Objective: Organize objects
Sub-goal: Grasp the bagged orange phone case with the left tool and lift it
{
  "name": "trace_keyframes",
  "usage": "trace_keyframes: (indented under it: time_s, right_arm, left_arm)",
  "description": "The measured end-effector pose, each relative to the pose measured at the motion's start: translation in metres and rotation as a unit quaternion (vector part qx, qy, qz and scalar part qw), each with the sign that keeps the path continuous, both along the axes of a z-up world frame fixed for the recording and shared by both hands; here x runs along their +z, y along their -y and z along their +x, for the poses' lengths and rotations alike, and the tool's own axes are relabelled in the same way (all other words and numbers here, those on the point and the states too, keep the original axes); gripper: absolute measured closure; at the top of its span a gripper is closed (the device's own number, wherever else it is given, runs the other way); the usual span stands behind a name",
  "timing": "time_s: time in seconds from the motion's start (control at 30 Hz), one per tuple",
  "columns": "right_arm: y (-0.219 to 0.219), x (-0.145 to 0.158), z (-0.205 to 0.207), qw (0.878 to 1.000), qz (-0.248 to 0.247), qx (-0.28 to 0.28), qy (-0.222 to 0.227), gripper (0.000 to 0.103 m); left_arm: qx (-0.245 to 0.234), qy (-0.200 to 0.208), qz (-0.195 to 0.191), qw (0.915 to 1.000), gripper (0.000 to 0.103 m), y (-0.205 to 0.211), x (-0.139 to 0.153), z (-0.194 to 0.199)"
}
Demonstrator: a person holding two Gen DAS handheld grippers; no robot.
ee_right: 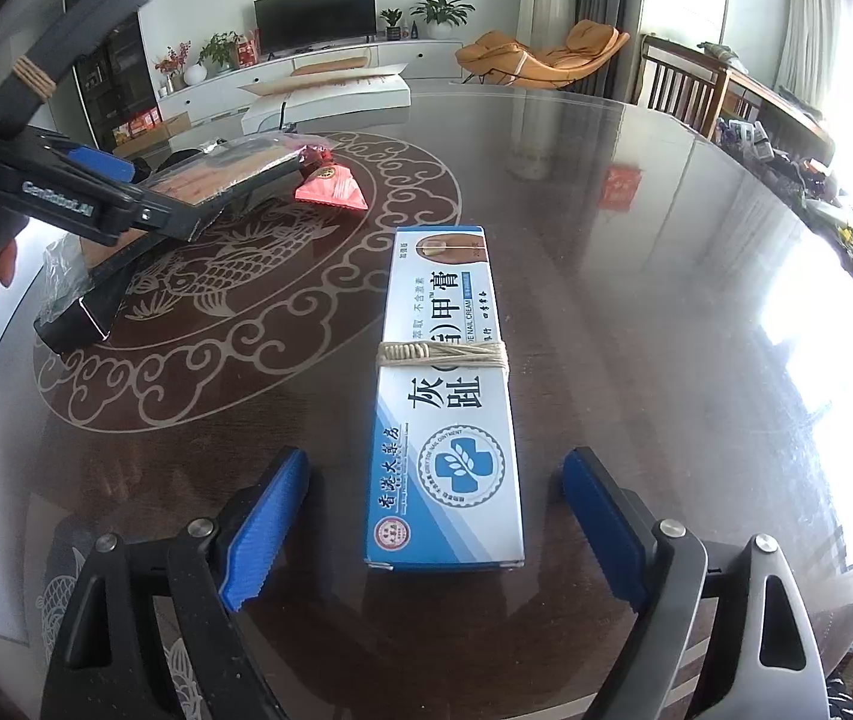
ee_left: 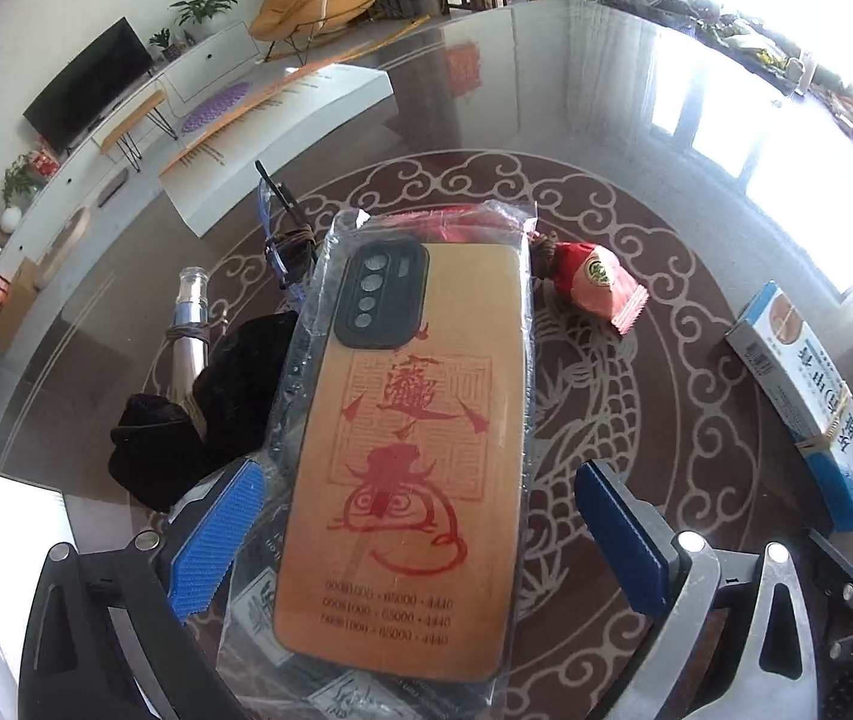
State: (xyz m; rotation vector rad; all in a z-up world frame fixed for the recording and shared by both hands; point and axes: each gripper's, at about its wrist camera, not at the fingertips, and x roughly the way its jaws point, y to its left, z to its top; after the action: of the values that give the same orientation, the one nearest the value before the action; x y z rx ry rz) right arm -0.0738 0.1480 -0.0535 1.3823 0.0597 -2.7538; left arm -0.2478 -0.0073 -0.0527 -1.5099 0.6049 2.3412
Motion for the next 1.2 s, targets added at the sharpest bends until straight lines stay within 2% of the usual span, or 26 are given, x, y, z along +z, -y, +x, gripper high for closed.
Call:
trace_keyframes:
  time_s: [0.13,0.27,0.3,0.37,0.5,0.63,0.77,0.87,0.93,1.0,1.03,1.1,1.2]
  right_arm:
    - [0.000,0.000,0.001,1.000,0.000,0.001,0.001,0.014]
    - [0.001,0.000,0.000,1.000,0.000,0.001,0.000,0.014]
    - [0.001,0.000,0.000,1.000,0.000,0.002,0.001,0.014]
    - [0.002,0.000,0.000,1.000,0.000,0.003,0.001,0.013]
    - [0.002,0.000,0.000,1.000,-0.002,0.004,0.002,0.011]
    - [0.002,0.000,0.000,1.000,-0.003,0.006,0.003,0.010]
    - [0.002,0.000,-0.001,1.000,-0.003,0.006,0.003,0.010]
    - [0.002,0.000,-0.001,1.000,-0.002,0.007,0.004,0.009]
    - [0.002,0.000,-0.001,1.000,-0.002,0.007,0.004,0.009]
    - [0.003,0.000,-0.001,1.000,-0.002,0.008,0.005,0.008]
    - [0.003,-0.001,-0.002,1.000,-0.001,0.009,0.006,0.008]
    - [0.003,-0.001,-0.002,1.000,0.000,0.009,0.006,0.008]
    - [0.003,0.000,-0.002,1.000,0.000,0.008,0.006,0.008]
  left_arm:
    - [0.005,-0.009,-0.040,0.9991,0.000,-0.007,-0.016,-0.002]
    - [0.022,-0.018,-0.019,0.9994,0.000,-0.003,-0.015,-0.006]
    - [0.031,-0.028,-0.016,0.9990,0.014,0.000,-0.013,-0.006]
    - [0.044,-0.045,-0.021,0.9978,0.027,0.004,-0.009,-0.003]
    - [0.054,-0.058,-0.021,0.9966,0.030,0.008,-0.003,0.011]
    - [0.083,-0.063,0.005,0.9946,0.031,0.014,0.005,0.042]
    - [0.122,-0.070,0.025,0.9897,0.034,0.023,0.009,0.096]
    - [0.148,-0.087,0.032,0.9847,0.045,0.029,0.015,0.146]
    - [0.164,-0.097,0.031,0.9813,0.045,0.033,0.016,0.176]
    - [0.170,-0.085,0.033,0.9811,0.043,0.036,0.008,0.194]
    - [0.168,-0.081,0.033,0.9819,0.040,0.036,0.002,0.199]
    - [0.161,-0.079,0.030,0.9833,0.020,0.040,-0.009,0.207]
    - [0.156,-0.062,0.035,0.9852,0.017,0.050,-0.017,0.207]
